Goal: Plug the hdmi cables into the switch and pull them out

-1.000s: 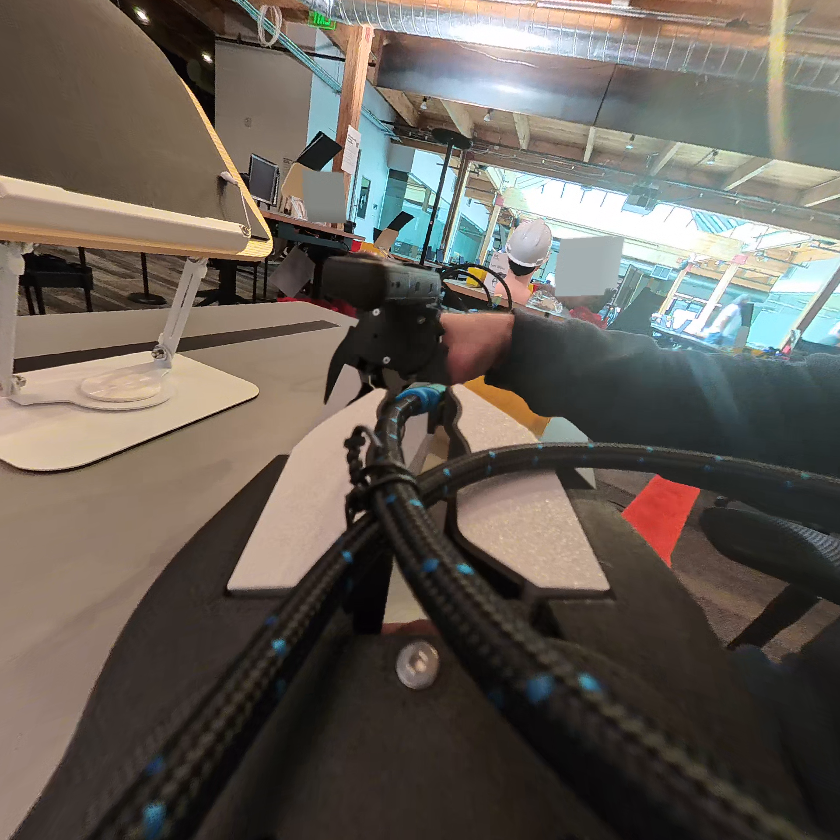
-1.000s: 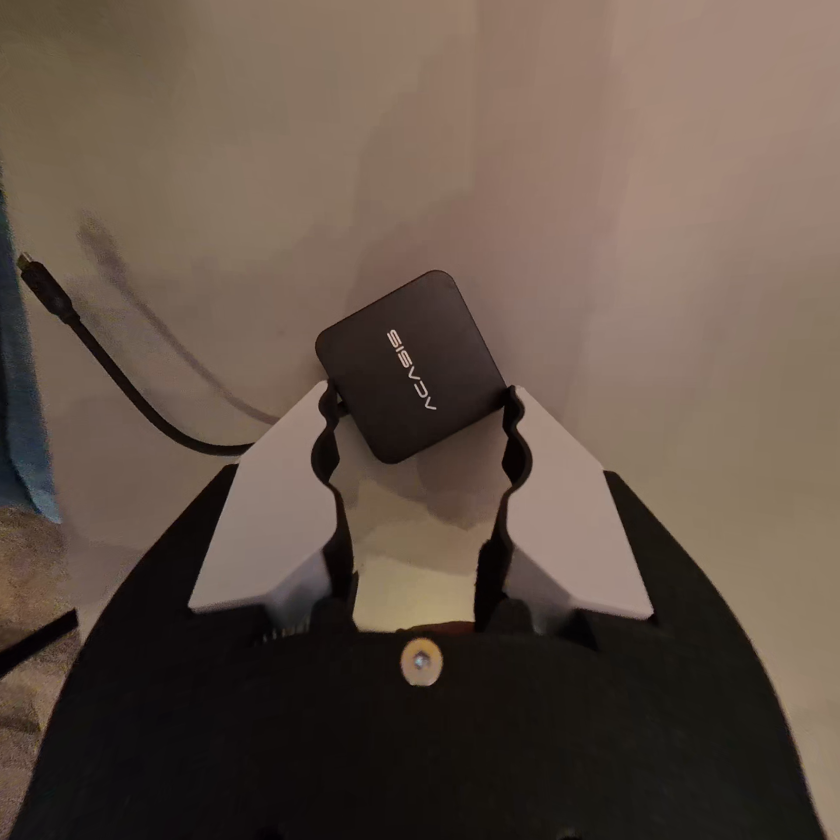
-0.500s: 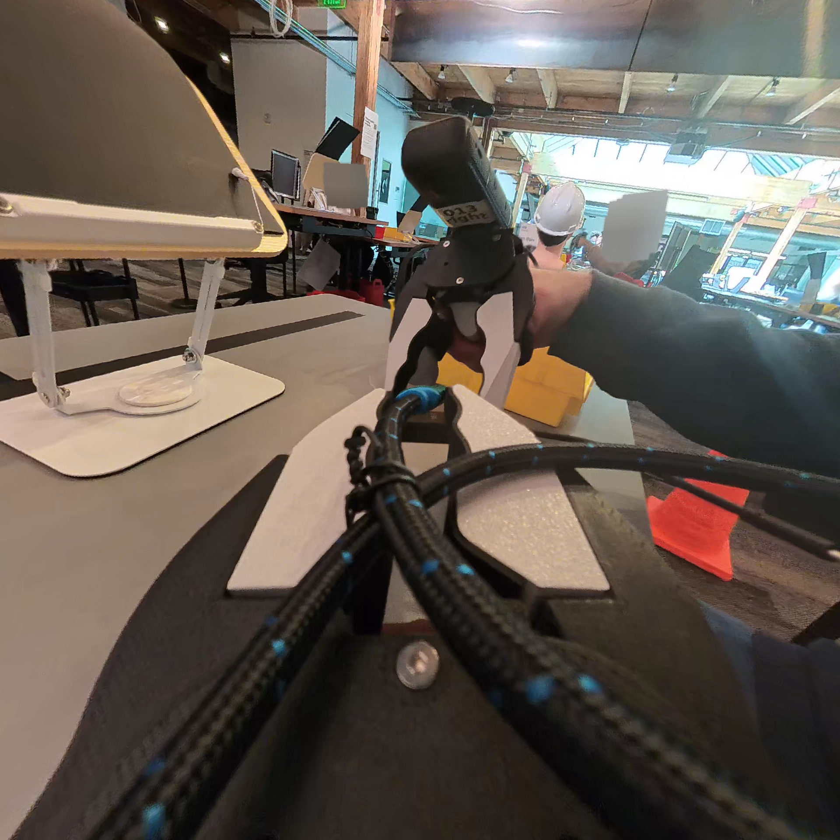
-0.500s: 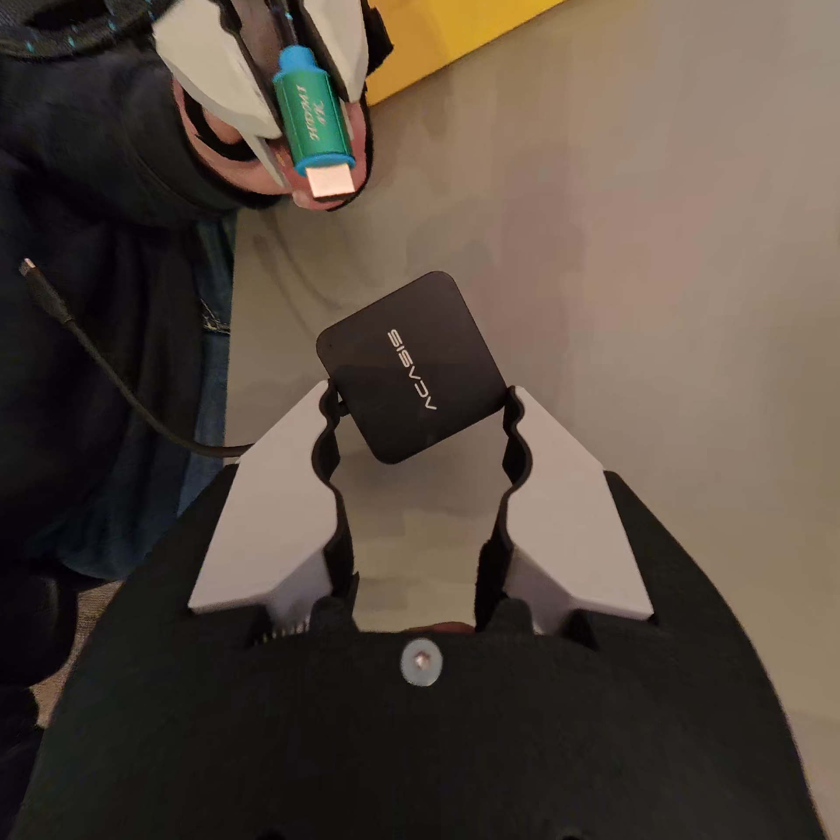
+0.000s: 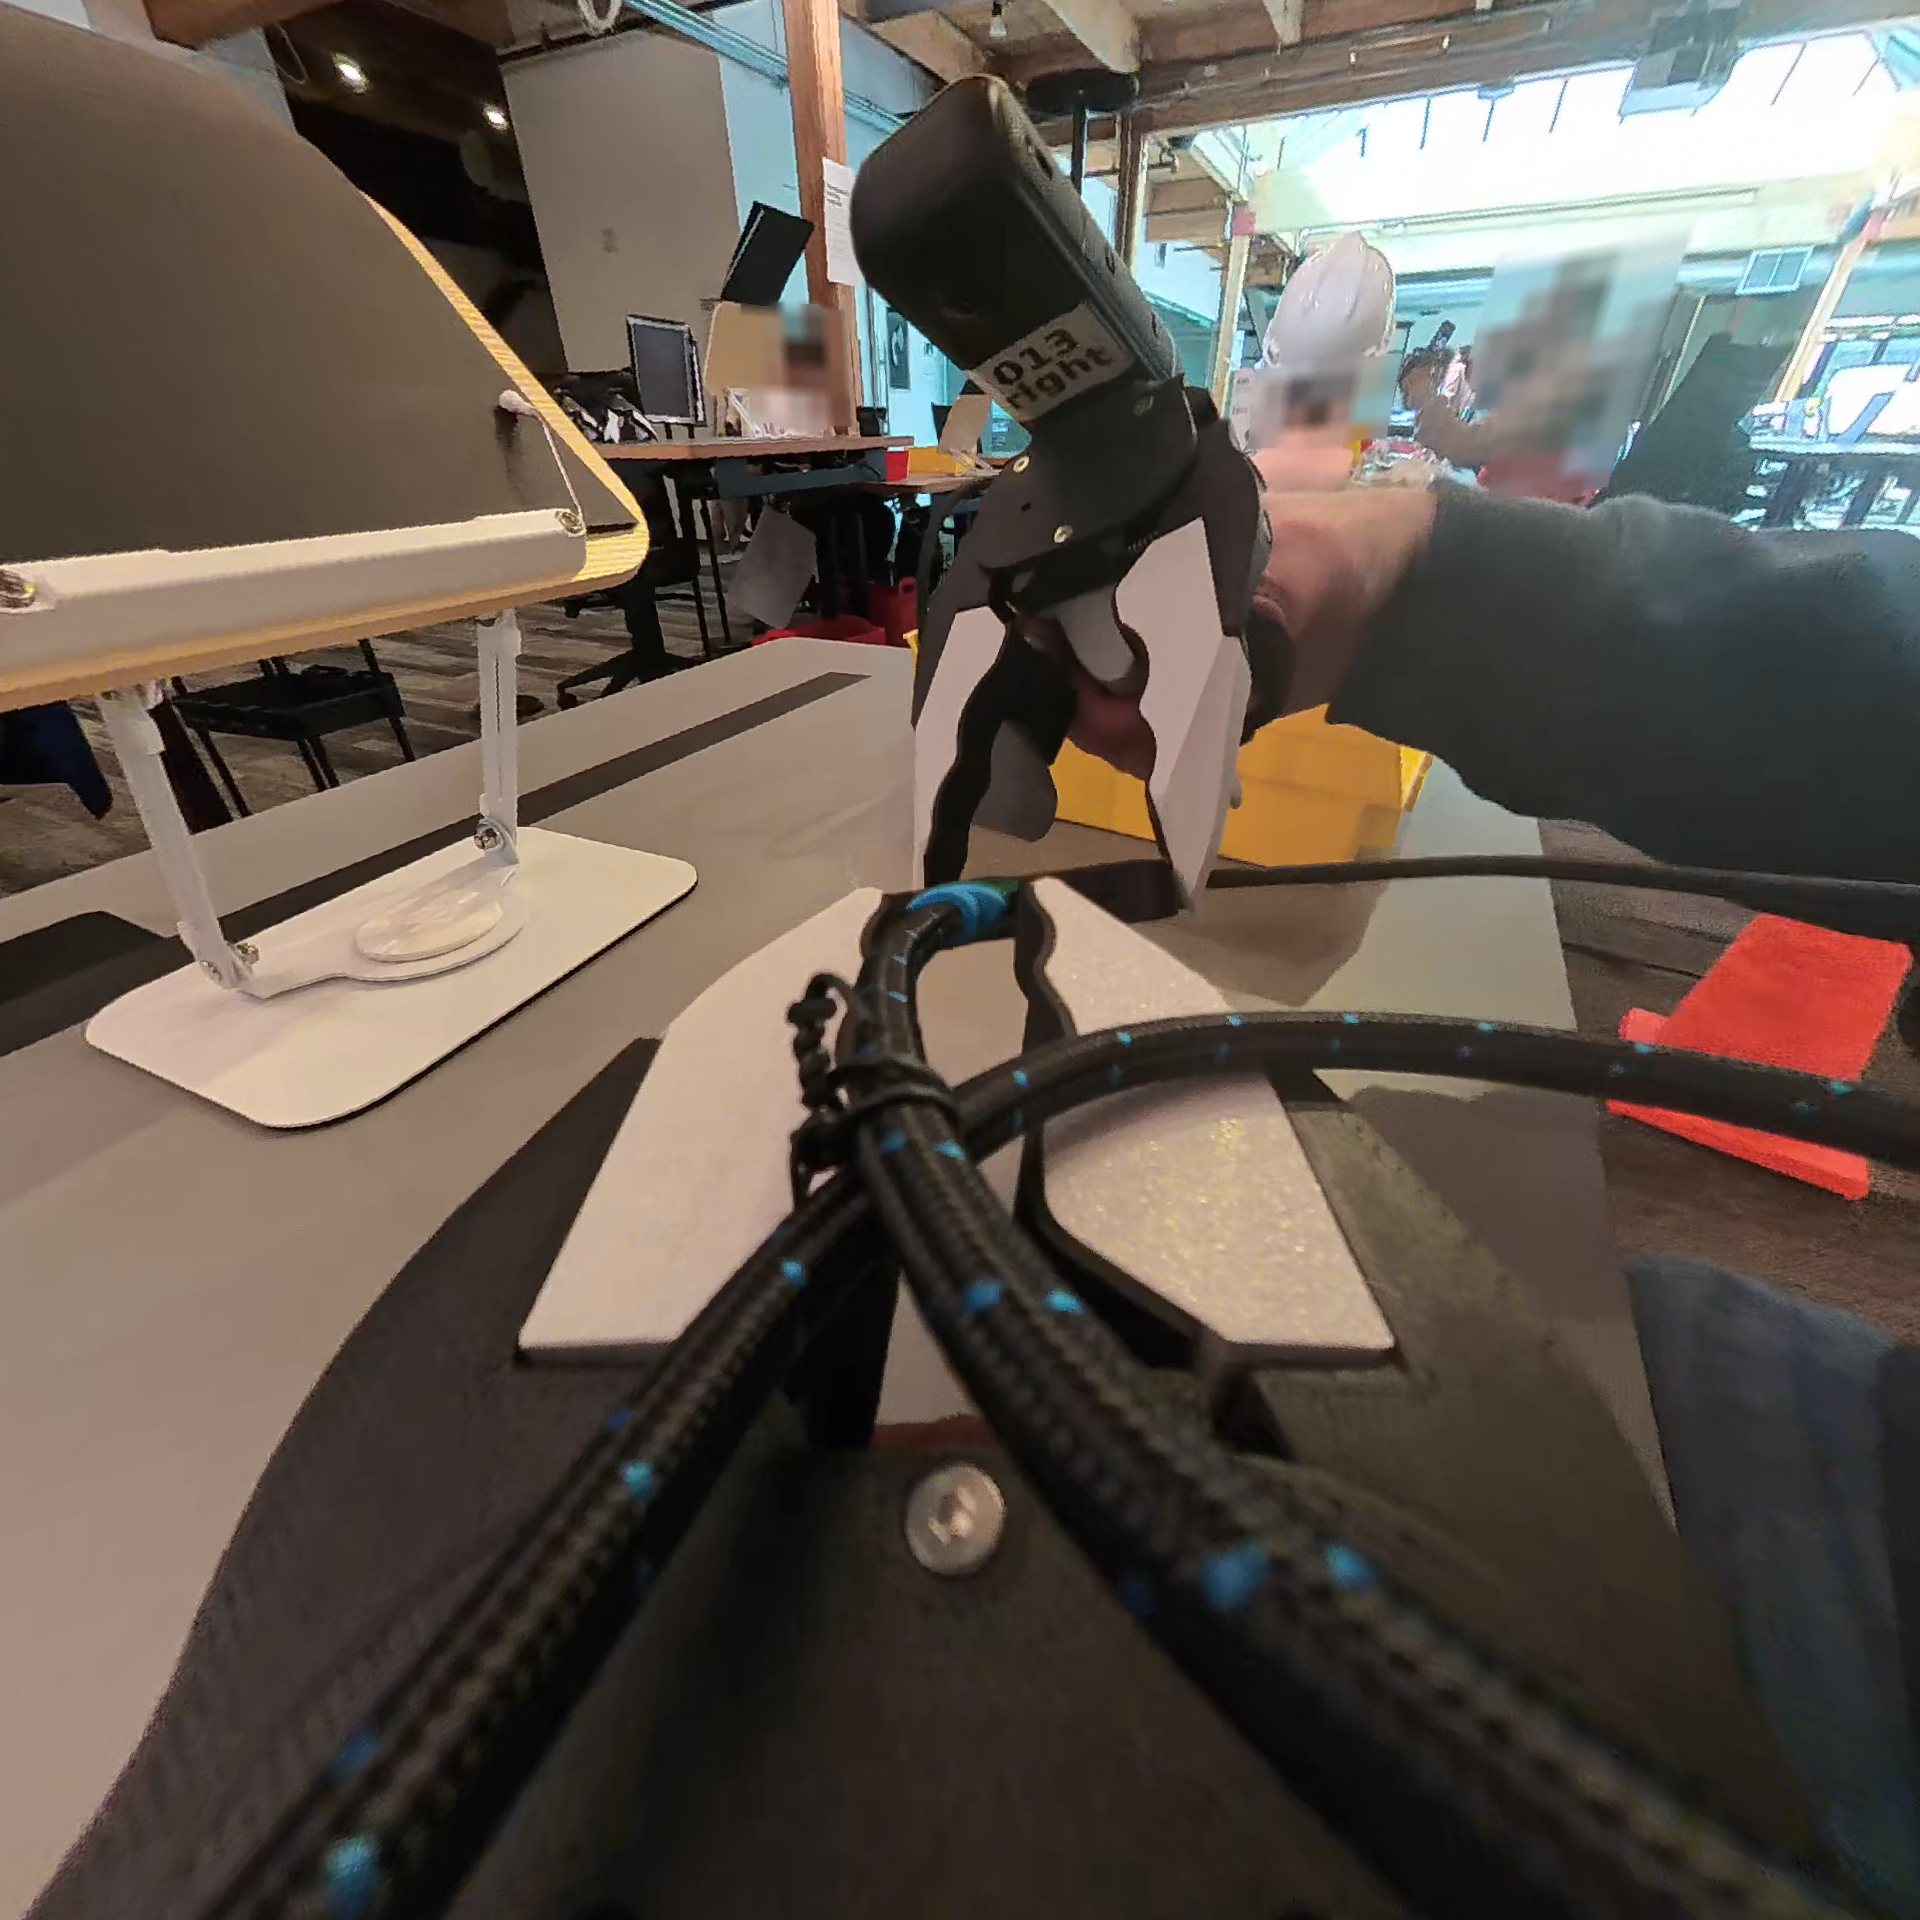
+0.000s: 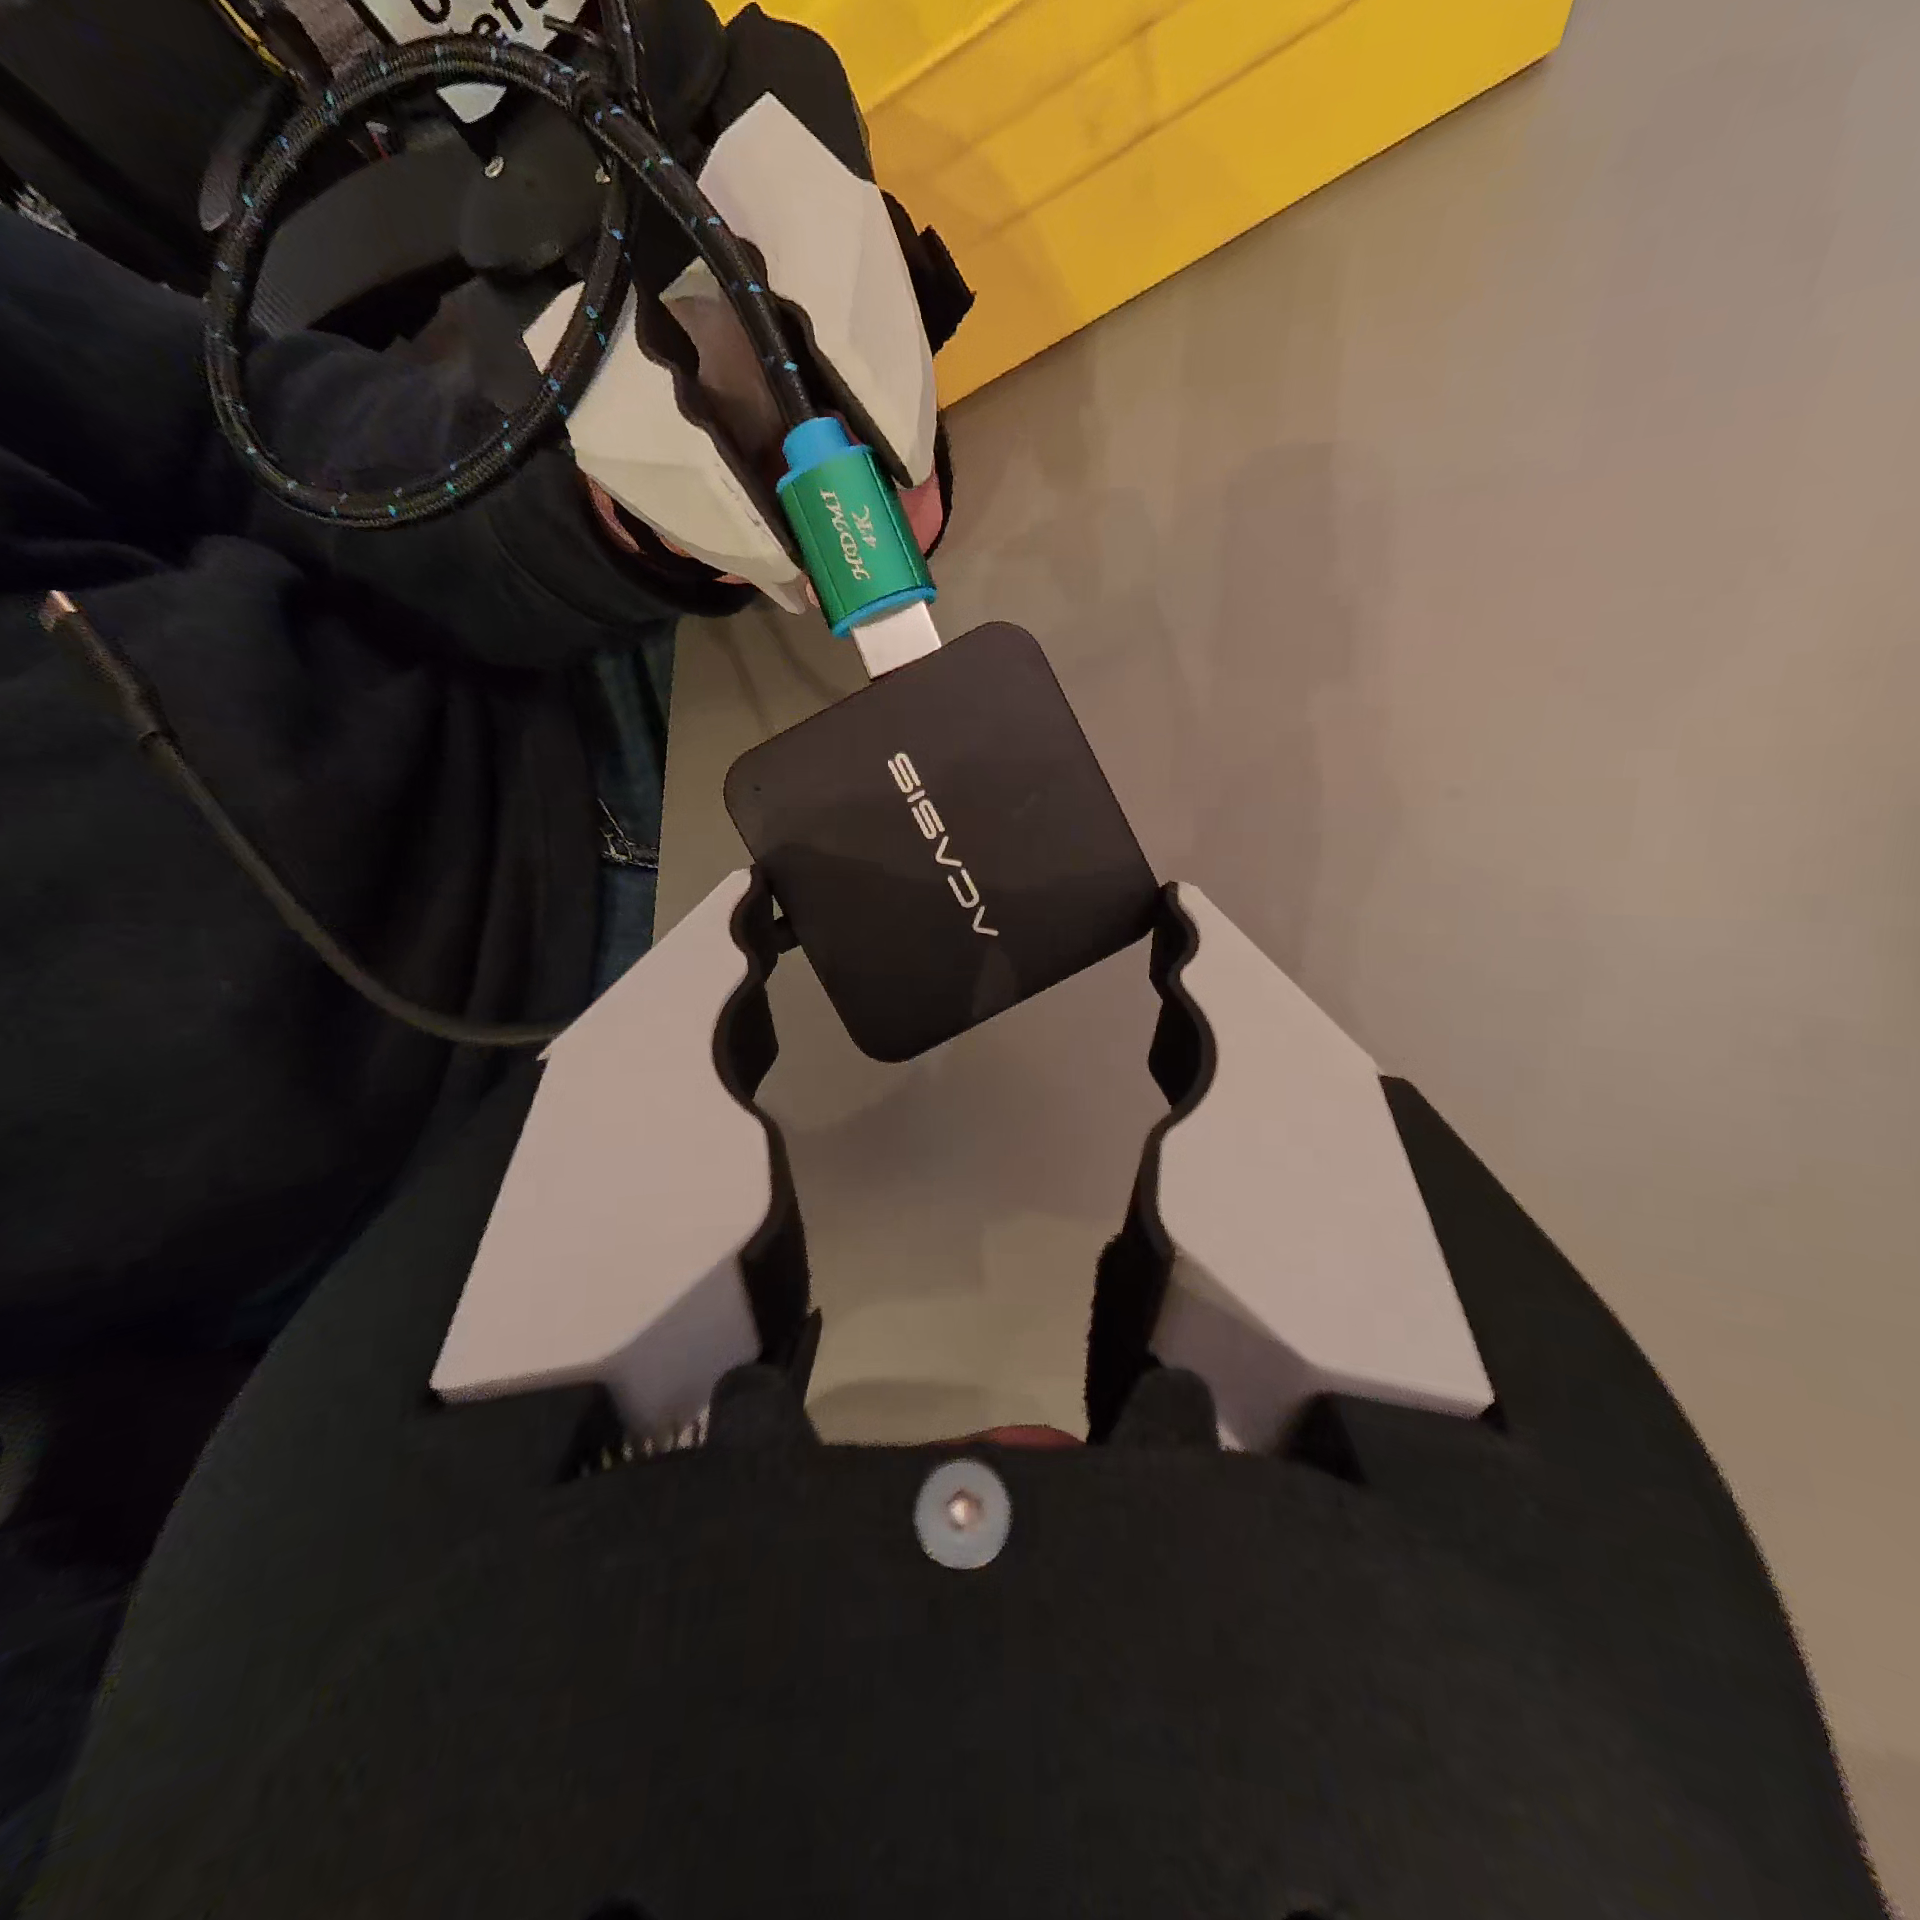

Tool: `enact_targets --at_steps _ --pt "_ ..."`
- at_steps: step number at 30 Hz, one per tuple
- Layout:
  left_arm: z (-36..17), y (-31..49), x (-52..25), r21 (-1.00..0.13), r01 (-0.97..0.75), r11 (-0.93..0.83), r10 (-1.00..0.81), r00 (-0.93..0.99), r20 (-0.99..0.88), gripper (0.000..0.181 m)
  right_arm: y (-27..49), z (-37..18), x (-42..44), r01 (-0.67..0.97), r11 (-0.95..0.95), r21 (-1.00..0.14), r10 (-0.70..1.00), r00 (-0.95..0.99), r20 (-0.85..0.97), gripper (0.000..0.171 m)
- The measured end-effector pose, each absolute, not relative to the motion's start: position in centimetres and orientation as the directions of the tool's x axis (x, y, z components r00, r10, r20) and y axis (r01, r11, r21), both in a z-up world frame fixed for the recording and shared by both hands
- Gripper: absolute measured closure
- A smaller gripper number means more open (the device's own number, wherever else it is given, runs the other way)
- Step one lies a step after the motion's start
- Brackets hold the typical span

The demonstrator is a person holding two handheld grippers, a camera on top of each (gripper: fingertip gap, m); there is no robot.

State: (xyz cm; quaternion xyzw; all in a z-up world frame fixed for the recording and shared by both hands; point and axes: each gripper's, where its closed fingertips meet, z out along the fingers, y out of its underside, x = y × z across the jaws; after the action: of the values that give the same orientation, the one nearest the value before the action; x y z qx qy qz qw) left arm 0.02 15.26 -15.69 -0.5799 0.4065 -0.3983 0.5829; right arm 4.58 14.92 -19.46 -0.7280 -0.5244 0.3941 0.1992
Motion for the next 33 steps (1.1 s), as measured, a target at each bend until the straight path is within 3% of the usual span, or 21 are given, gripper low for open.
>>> enact_targets --at_steps 14,33 --pt "-16.0 14.9 0.5 -0.994 -0.08 0.068 -0.931 0.354 -0.092 0.16 14.6 -19.3 4.7 0.586 -0.386 -0.712 0.915 0.149 -0.374 0.1" --pt "-14.6 14.7 0.0 -0.998 0.048 0.031 -0.939 0.343 -0.012 0.159 14.4 -18.0 3.6 0.468 -0.385 -0.795 0.921 0.138 -0.364 0.101"
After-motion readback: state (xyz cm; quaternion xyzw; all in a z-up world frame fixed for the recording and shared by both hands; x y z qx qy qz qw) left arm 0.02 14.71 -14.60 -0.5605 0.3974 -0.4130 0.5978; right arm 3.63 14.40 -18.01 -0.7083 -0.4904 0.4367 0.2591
